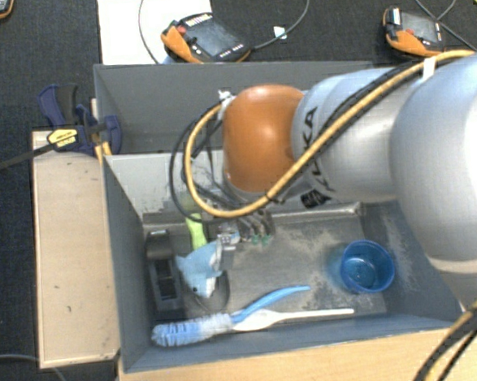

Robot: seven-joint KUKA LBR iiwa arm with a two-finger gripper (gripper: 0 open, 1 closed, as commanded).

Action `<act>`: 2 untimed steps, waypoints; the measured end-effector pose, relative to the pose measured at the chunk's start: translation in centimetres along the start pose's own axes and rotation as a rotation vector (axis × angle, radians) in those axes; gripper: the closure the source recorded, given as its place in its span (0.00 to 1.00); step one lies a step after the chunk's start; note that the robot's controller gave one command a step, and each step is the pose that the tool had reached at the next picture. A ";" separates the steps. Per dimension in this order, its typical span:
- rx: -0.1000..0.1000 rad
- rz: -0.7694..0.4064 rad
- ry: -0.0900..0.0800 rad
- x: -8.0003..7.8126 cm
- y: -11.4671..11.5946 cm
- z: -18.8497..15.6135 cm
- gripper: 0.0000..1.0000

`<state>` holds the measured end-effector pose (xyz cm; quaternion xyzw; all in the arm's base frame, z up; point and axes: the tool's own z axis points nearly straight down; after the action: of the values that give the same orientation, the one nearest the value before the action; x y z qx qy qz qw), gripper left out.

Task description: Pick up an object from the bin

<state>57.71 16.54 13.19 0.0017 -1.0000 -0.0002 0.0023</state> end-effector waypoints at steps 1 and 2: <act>-0.001 0.005 -0.007 -0.2 -0.1 -0.5 0.00; -0.001 0.029 -0.002 0.4 -1.2 2.0 0.00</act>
Offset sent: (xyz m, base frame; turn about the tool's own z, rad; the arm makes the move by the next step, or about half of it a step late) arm -0.0047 -0.0122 -0.0198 0.0319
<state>57.26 15.31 11.18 -0.0130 -0.9999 -0.0006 0.0013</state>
